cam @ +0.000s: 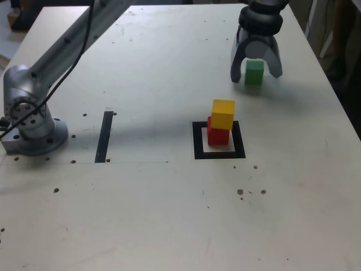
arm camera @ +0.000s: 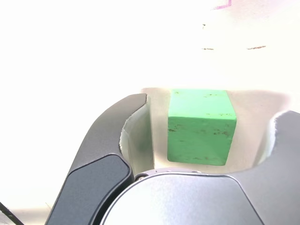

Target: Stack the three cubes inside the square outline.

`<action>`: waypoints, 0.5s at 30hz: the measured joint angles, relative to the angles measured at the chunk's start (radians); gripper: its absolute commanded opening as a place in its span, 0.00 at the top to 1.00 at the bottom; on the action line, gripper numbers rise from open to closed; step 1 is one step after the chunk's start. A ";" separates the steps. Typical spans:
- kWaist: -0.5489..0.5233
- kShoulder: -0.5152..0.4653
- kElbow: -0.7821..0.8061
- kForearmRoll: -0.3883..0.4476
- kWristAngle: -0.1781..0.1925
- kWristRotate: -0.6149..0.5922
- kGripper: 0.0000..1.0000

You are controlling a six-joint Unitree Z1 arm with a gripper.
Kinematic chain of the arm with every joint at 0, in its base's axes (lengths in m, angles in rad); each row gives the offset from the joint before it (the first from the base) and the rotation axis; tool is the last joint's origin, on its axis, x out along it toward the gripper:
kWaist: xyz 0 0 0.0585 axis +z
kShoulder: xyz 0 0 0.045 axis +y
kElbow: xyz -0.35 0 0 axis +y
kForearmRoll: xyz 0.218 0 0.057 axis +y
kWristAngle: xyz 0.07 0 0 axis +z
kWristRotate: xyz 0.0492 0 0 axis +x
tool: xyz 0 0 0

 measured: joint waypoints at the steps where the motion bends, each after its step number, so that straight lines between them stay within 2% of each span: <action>1: 0.000 0.002 -0.002 0.001 0.004 -0.001 0.45; 5: -0.001 0.018 -0.006 0.001 0.019 -0.007 0.59; 8: -0.002 0.024 -0.006 -0.001 0.023 -0.008 0.66; 15: -0.003 0.024 -0.007 -0.002 0.027 -0.008 0.67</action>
